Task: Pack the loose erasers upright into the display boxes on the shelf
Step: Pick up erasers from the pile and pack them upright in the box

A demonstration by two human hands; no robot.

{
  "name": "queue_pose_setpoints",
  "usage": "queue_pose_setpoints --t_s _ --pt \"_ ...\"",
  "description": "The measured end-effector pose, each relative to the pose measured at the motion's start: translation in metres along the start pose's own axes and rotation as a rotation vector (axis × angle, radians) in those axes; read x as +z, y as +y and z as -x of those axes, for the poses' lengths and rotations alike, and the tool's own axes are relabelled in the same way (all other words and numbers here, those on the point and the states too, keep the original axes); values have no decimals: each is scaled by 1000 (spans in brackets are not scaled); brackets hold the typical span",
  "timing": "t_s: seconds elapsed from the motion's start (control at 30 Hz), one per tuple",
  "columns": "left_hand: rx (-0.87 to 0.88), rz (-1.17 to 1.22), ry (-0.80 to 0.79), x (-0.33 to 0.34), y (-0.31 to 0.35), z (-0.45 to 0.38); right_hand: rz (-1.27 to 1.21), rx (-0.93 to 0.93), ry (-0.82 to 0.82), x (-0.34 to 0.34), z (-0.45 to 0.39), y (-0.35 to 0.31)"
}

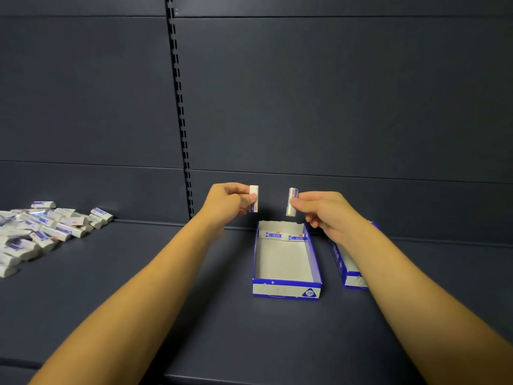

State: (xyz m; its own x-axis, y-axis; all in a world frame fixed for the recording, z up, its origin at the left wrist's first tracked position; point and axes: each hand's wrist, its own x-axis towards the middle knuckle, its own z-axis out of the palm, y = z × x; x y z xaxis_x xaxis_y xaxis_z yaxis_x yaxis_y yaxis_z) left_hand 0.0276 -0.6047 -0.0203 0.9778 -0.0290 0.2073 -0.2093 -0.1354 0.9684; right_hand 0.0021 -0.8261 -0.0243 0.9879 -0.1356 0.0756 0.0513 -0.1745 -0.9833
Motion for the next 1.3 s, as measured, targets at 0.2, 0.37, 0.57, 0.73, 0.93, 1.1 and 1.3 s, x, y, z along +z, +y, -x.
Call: queue_pose_setpoints --t_s 0.2,0.37,0.57,0.73,0.93,1.1,1.3 --pt "-10 -11 -37 3 -10 -6 190 -17 -39 -1 -3 -4" --pt "-28 10 -39 5 -17 -9 435 -70 -144 3 -3 -11" --pt "-44 48 -50 1 -28 -11 751 -89 -269 16 -13 -13" --pt "-48 59 -61 1 -31 -11 833 -86 -312 24 -18 -8" --pt "-51 65 -56 -1 -33 -12 869 -22 -343 29 -20 -8" --pt "-53 69 -53 -2 -33 -10 912 -16 -433 31 -18 -12" --pt "-51 75 -53 -4 -34 -8 838 21 -428 34 -17 -15"
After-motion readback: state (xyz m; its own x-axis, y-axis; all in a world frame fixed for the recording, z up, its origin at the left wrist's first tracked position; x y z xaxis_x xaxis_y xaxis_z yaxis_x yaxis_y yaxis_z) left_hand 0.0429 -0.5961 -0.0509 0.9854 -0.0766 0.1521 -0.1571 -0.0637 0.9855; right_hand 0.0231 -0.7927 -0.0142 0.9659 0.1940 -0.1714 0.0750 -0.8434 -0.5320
